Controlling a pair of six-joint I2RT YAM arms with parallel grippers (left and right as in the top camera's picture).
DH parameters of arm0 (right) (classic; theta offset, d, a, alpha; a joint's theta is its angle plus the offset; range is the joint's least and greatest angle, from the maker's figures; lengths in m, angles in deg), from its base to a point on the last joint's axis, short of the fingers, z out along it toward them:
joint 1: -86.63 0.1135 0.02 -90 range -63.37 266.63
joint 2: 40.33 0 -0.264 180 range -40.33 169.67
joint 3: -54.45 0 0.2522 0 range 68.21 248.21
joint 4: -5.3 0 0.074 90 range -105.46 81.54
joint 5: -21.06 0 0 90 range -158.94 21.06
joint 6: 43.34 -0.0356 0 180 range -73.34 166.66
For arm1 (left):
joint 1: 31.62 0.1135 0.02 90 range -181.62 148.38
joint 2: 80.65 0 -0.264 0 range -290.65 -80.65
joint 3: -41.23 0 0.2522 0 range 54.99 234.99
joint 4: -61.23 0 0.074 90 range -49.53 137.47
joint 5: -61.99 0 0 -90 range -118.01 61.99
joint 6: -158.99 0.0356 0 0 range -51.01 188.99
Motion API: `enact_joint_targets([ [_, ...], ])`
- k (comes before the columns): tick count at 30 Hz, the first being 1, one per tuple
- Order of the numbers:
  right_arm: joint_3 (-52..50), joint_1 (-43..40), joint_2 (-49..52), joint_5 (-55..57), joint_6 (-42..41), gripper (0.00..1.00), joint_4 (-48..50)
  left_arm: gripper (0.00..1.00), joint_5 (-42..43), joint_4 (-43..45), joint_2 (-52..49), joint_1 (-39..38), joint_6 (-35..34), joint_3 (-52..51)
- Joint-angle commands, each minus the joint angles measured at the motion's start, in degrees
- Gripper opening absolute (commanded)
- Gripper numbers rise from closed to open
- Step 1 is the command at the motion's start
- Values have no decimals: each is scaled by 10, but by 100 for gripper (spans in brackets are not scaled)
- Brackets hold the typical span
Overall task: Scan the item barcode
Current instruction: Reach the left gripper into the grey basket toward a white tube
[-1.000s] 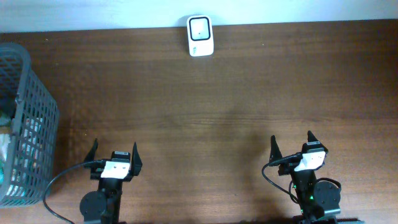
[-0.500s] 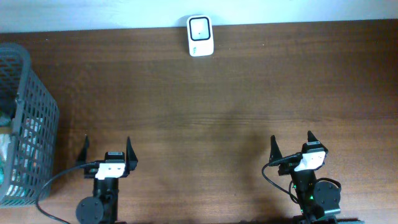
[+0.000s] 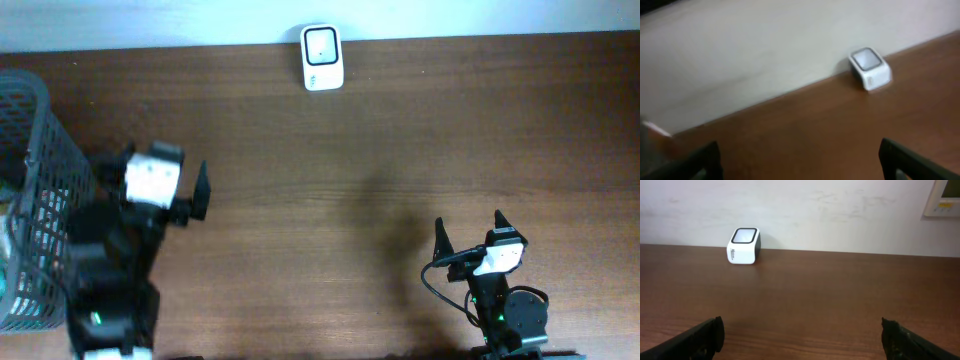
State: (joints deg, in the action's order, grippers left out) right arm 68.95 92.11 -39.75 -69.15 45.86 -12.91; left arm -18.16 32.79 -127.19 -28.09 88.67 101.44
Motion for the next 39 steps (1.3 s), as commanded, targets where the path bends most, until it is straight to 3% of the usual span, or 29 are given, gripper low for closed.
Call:
enact_joint_targets([
  [1, -4, 5, -4, 5, 4, 98, -2, 99, 59, -66, -102, -3, -8, 139],
  [9, -4, 5, -4, 5, 4, 98, -2, 99, 134, -298, -294, -3, -7, 430],
  [14, -4, 5, -4, 5, 4, 98, -2, 99, 192, -368, -324, -3, -36, 451],
  [19, -4, 5, -4, 5, 4, 98, -2, 99, 192, -391, -326, -3, -35, 451],
  [25, -4, 5, -4, 5, 4, 99, -2, 99, 78, -398, -340, -3, -99, 503],
  [30, -4, 5, -4, 5, 4, 98, -2, 99, -73, -492, -404, 24, -172, 666],
  [32, -4, 5, -4, 5, 4, 98, -2, 99, -99, -531, -435, 64, -182, 738],
  [35, -4, 5, -4, 5, 4, 98, -2, 99, -136, -530, -443, 118, -202, 764],
  [39, -4, 5, -4, 5, 4, 98, -2, 99, -189, -539, -450, 212, -309, 763],
])
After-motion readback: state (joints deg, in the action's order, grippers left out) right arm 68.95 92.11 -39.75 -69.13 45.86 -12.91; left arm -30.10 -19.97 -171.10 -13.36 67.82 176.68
